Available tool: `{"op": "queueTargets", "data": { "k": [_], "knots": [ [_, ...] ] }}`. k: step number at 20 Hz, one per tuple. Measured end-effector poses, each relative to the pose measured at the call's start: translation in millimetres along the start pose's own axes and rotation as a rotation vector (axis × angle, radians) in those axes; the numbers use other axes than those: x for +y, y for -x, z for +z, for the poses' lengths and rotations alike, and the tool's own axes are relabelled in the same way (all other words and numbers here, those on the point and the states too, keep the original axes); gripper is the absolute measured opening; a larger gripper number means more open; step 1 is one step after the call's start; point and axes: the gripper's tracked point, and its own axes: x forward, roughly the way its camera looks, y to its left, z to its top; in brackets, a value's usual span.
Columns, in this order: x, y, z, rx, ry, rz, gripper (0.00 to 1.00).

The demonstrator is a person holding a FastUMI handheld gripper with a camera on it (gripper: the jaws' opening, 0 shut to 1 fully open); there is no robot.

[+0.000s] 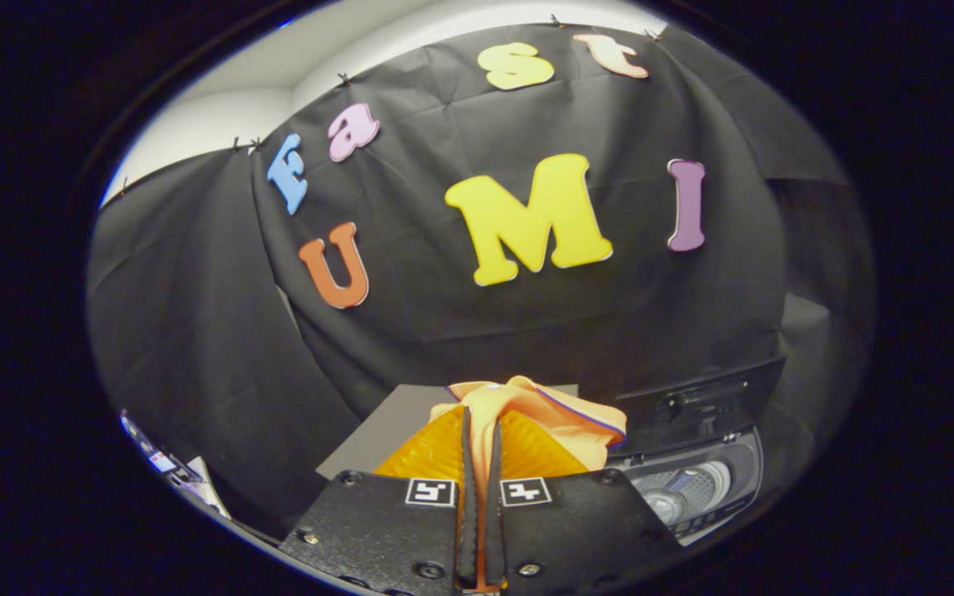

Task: Put the clothes into the washing machine and then close the washing machine lid.

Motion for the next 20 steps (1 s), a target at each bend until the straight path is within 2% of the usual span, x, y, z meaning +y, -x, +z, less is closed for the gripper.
{"op": "queueTargets", "data": {
  "k": [5, 10, 15, 20],
  "knots": [
    [-86.5, 34.4, 57.3, -0.086, 0.001, -0.041, 0.07],
    [-162.9, 41.9, 74.3, -0.091, 0.049, -0.073, 0.07],
    [-219.8, 23.8, 40.5, -0.019, 0.051, -0.052, 0.07],
    [-273.9, -9.5, -26.9, 0.102, 0.007, -0.080, 0.07]
  ]
}}
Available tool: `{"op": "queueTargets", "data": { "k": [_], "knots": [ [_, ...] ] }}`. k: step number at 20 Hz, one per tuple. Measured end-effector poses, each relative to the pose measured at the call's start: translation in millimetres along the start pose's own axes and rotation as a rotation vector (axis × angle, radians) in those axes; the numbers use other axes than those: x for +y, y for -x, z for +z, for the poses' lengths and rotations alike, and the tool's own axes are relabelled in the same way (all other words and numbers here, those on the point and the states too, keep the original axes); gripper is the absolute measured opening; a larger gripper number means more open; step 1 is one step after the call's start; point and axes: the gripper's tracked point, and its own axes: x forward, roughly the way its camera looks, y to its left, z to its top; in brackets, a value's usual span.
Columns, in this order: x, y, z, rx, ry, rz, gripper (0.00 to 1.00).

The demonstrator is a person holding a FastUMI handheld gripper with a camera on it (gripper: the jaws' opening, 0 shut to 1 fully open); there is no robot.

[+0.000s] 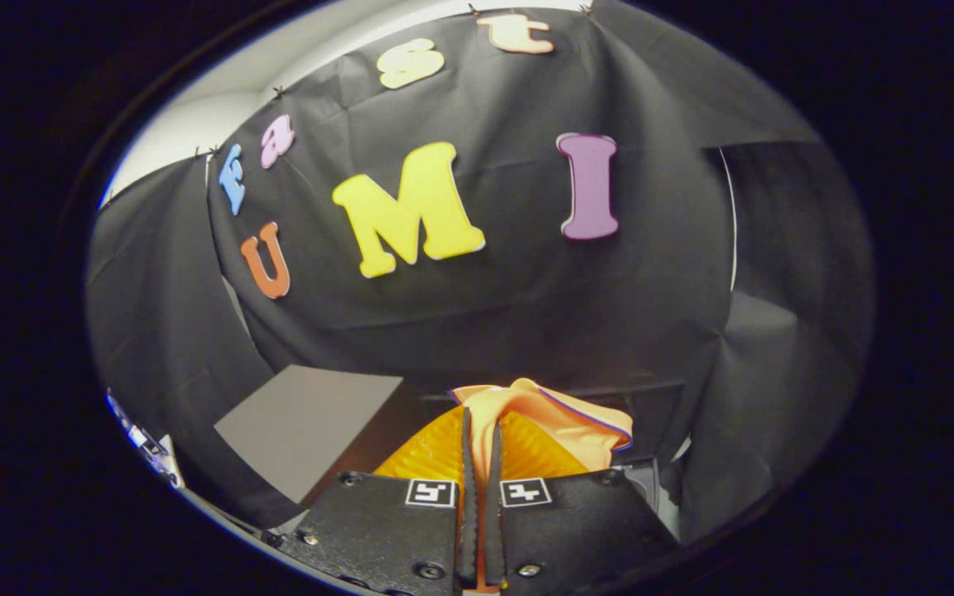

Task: Put the clothes into the washing machine and then close the washing machine lid.

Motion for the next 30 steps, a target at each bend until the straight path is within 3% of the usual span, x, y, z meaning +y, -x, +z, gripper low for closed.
{"op": "queueTargets", "data": {
  "k": [13, 30],
  "knots": [
    [-48.3, -62.9, -151.3, 0.272, -0.001, -0.100, 0.07],
    [-80.2, -107.8, -269.7, 0.590, -0.149, -0.217, 0.07]
  ]
}}
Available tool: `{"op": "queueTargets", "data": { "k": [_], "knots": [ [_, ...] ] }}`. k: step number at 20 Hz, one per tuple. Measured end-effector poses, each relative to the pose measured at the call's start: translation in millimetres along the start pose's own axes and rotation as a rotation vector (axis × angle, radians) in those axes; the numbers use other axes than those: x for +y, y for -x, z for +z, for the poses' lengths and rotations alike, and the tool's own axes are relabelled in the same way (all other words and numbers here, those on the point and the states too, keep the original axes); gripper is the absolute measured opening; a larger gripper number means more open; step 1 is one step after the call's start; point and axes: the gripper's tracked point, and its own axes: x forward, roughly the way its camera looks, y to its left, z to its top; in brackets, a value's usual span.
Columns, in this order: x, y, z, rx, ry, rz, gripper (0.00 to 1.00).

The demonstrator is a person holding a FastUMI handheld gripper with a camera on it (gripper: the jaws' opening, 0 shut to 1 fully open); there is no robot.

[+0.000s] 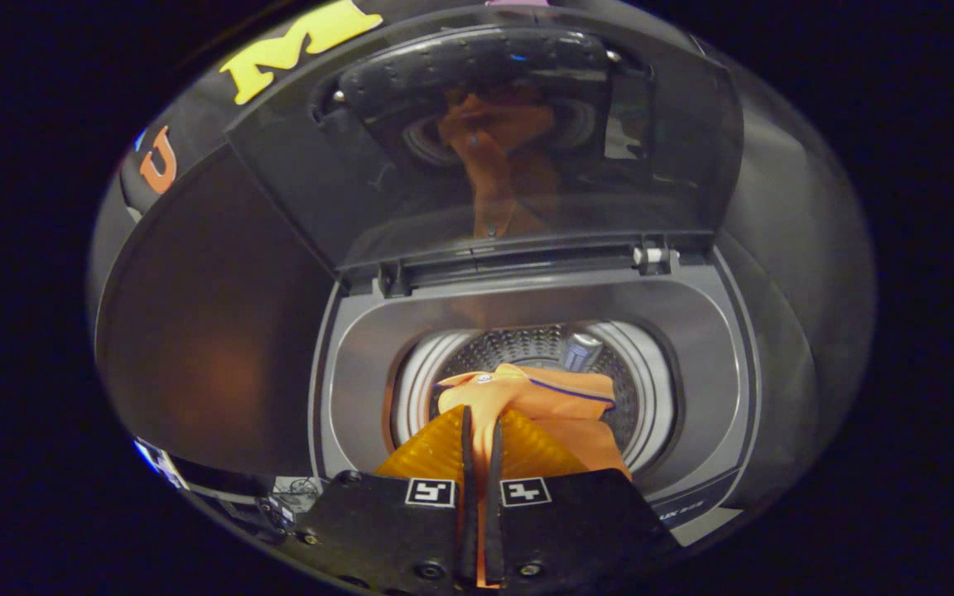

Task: Put the clothes into the washing machine and then close the washing machine lid.

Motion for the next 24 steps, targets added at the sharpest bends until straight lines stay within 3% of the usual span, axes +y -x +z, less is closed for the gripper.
{"op": "queueTargets", "data": {
  "k": [9, 16, 18, 23, 24],
  "knots": [
    [-11.0, -22.9, -30.9, 0.208, -0.077, -0.059, 0.08],
    [-12.4, -22.5, -30.5, 0.189, -0.077, -0.087, 0.16],
    [-14.6, -19.8, -21.9, 0.148, -0.045, -0.088, 0.27],
    [-11.7, -10.3, -10.9, 0.062, 0.021, -0.095, 0.99],
    [-11.8, -9.0, -10.6, 0.057, 0.026, -0.097, 0.97]
  ]
}}
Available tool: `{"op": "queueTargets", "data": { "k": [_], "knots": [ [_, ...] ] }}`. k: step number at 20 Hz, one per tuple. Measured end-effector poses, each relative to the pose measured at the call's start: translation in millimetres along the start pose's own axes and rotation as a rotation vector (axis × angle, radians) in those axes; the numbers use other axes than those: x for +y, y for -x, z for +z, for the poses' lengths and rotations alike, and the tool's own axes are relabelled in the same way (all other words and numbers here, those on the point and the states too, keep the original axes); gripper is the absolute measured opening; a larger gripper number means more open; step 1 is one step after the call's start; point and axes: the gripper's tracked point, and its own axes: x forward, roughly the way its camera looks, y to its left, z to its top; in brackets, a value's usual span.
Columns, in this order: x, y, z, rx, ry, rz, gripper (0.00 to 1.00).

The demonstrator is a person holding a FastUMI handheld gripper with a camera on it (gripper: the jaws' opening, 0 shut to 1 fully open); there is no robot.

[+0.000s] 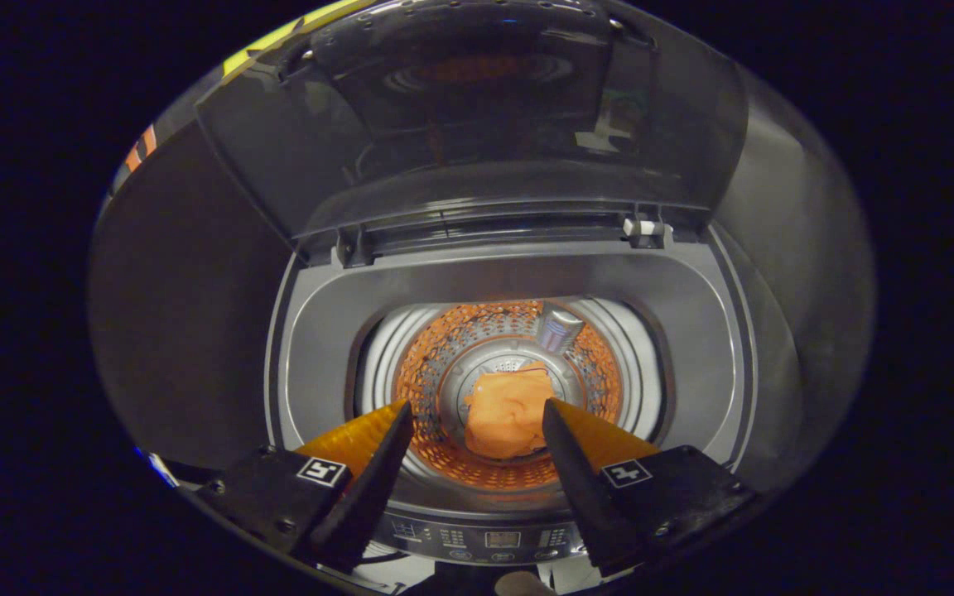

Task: Put the clothes into the washing machine and then close the washing machine lid.

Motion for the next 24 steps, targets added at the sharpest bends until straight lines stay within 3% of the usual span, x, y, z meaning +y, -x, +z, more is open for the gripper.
{"op": "queueTargets", "data": {
  "k": [5, 16, 24],
  "knots": [
    [-4.4, 11.1, 4.6, -0.053, 0.031, -0.019, 0.96],
    [2.0, 74.0, 69.6, -0.371, 0.195, -0.083, 0.96],
    [22.9, 141.0, 131.8, -0.533, 0.184, -0.040, 0.96]
  ]
}}
